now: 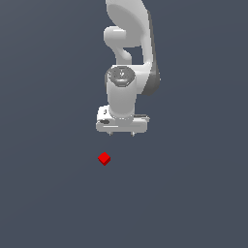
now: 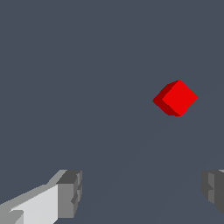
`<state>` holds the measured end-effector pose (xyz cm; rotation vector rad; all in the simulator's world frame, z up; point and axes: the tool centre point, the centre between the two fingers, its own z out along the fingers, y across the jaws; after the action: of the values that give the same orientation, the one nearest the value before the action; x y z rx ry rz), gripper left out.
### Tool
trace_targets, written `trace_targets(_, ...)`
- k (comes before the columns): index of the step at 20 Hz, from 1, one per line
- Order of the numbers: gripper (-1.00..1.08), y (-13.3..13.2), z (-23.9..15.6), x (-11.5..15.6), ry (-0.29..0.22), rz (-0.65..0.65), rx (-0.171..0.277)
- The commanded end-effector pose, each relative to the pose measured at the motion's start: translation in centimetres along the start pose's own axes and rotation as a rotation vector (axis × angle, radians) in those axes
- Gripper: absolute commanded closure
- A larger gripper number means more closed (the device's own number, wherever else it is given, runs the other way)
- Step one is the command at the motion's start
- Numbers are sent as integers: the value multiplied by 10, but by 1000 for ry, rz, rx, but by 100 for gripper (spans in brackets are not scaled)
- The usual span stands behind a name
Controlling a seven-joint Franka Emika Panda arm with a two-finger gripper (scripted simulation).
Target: Lift up the red cube by 0.2 meters.
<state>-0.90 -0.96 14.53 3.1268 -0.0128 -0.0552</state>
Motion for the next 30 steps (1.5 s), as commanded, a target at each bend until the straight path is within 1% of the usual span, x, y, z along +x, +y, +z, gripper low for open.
trace_targets(1, -92, 0, 0, 0, 0, 0, 0)
trace_targets(7, -92, 2, 6, 4, 1, 31, 1)
trace_targets(13, -92, 11, 22, 16, 5, 128, 4)
trace_targets(17, -92, 21, 41, 28, 9, 233, 7)
trace_targets(24, -92, 49, 82, 52, 19, 474, 15)
trace_targets(30, -92, 70, 108, 63, 25, 628, 22)
